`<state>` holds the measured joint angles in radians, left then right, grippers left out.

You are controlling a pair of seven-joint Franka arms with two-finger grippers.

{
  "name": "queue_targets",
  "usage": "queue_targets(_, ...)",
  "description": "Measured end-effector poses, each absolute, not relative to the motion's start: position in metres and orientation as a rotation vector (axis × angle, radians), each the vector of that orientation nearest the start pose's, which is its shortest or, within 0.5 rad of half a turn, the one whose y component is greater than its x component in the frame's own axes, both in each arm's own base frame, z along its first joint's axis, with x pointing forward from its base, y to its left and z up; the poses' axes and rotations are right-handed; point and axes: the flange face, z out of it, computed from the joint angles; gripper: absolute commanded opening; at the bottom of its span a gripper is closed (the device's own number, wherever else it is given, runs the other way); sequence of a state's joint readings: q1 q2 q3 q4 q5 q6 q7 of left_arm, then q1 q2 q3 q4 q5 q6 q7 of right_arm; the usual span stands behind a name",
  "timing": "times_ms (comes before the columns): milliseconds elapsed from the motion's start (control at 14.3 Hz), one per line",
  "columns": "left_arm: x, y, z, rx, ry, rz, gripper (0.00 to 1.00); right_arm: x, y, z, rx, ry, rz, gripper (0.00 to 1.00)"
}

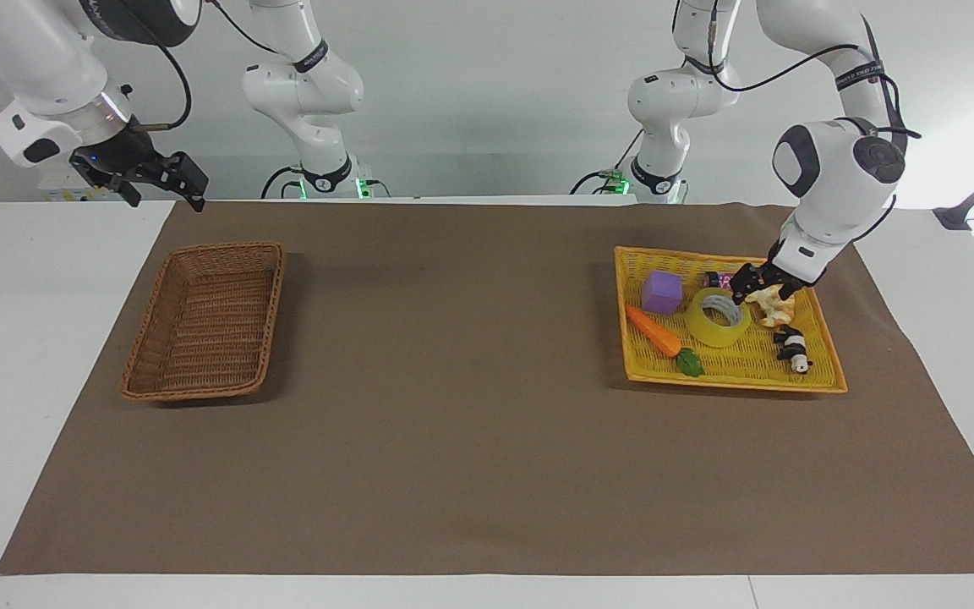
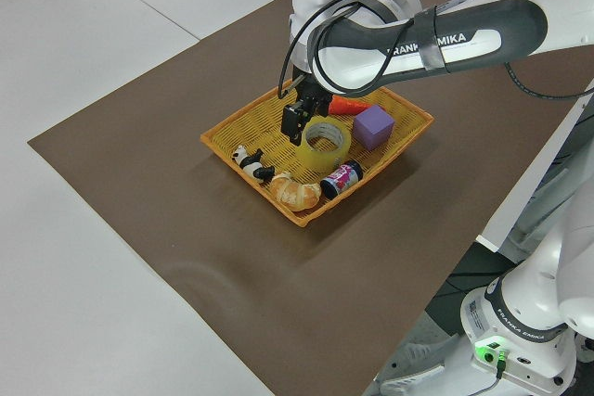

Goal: Move tape to another basket
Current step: 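Lower the left gripper onto the tape roll rim and close it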

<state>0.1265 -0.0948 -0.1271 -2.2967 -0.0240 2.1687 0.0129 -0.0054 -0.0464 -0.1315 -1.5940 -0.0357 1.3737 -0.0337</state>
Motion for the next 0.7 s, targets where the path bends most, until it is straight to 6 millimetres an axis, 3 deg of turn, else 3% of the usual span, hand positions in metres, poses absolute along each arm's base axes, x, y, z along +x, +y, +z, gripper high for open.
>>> queue_targets(488, 0.494, -0.003, 0.375, -3.15, 0.001, 0.059, 0.99, 0.512, -0.077, 0.623, -3.139, 0.167, 0.278, 1.0)
queue_targets(698, 0.49, -0.005, 0.36, -3.15, 0.01, 0.068, 0.99, 0.512, -0.077, 0.623, -3.139, 0.167, 0.278, 1.0)
